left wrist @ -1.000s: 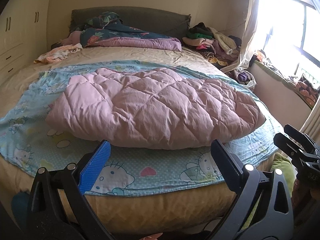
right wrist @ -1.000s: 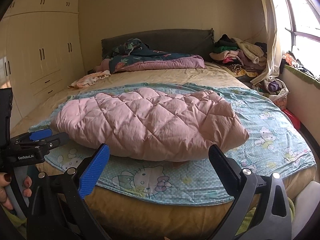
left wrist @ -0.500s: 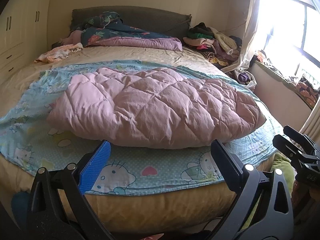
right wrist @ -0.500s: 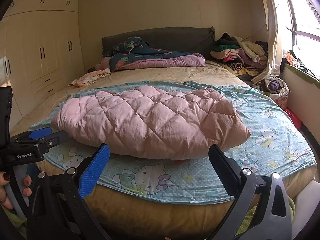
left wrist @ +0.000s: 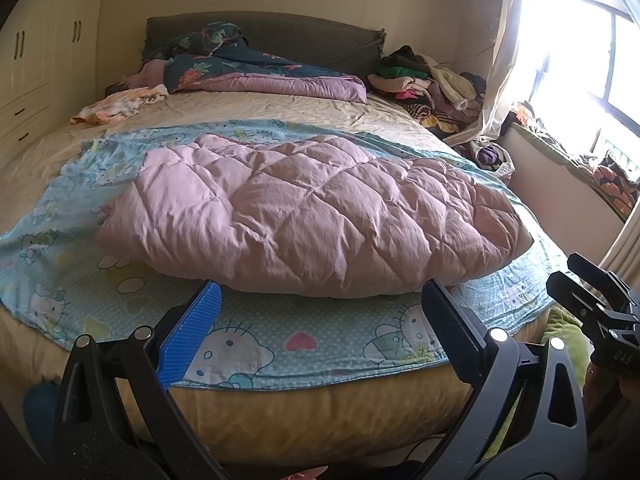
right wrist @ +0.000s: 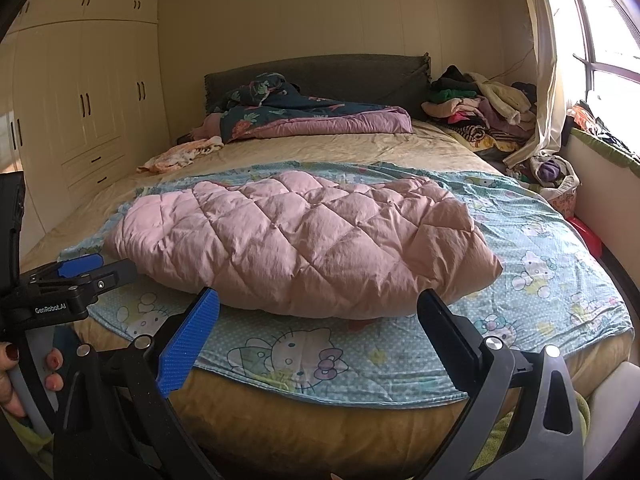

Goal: Fold large clothes

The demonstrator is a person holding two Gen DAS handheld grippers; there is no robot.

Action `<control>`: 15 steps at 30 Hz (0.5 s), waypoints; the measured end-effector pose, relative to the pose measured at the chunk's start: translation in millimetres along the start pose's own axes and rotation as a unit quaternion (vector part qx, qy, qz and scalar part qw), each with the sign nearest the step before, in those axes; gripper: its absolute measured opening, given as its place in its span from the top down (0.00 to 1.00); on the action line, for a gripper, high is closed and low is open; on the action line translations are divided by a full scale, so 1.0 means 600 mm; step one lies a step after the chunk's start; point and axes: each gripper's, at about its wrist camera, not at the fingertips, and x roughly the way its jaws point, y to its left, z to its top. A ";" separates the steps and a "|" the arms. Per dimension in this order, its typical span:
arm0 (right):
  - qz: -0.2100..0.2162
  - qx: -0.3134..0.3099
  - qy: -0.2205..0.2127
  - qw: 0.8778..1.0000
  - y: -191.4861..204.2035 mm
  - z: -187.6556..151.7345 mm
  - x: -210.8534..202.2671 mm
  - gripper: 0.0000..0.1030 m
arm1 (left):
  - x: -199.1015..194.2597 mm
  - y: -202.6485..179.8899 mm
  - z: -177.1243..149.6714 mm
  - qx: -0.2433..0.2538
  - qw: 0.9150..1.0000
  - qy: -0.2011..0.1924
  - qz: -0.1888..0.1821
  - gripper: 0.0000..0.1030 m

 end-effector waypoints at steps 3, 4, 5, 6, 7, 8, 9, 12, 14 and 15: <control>0.000 0.000 0.000 1.000 0.001 0.000 -0.001 0.04 | 0.000 0.000 0.001 0.000 1.000 0.000 0.000 0.09; 0.000 0.000 0.000 1.000 0.000 0.001 0.000 0.04 | 0.000 0.000 0.001 0.000 1.000 0.000 -0.001 0.09; 0.000 0.000 0.000 1.000 0.000 0.001 0.000 0.04 | -0.001 0.000 0.001 0.000 1.000 -0.001 0.000 0.09; 0.000 0.000 0.000 1.000 0.000 0.001 0.000 0.04 | -0.001 0.000 0.000 0.000 1.000 -0.001 0.000 0.09; 0.000 0.000 0.000 1.000 0.000 0.001 0.000 0.04 | -0.002 0.001 0.000 0.000 1.000 -0.001 0.000 0.09; 0.000 0.000 0.000 1.000 0.000 0.001 0.000 0.04 | -0.002 0.001 0.000 0.000 1.000 -0.001 0.001 0.09; 0.000 0.000 0.000 1.000 0.001 0.001 0.000 0.04 | -0.002 0.002 0.001 0.000 1.000 -0.002 0.001 0.09; 0.000 -0.001 0.000 1.000 0.002 0.001 0.000 0.04 | -0.002 0.003 0.000 -0.001 1.000 -0.001 0.003 0.09; 0.001 -0.001 0.001 1.000 0.002 0.000 0.000 0.04 | -0.003 0.004 0.001 -0.002 1.000 -0.001 0.005 0.09; 0.000 0.000 0.000 1.000 0.002 0.001 0.000 0.04 | -0.003 0.004 0.000 -0.002 1.000 -0.001 0.005 0.09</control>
